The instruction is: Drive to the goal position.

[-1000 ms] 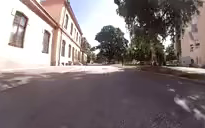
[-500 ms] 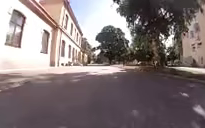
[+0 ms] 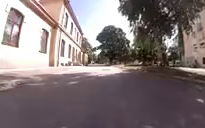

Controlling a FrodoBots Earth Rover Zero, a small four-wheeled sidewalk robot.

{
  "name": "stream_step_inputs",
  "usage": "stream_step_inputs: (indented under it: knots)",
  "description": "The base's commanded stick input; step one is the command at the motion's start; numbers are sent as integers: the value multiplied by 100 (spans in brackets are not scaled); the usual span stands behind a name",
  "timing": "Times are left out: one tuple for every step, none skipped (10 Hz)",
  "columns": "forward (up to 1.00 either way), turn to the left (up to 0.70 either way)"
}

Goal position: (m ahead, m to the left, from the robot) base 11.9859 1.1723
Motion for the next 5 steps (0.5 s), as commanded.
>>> stream_step_inputs:
  knots:
    - [85, 0]
    - [85, 0]
    - [85, 0]
    - [85, 0]
    - [85, 0]
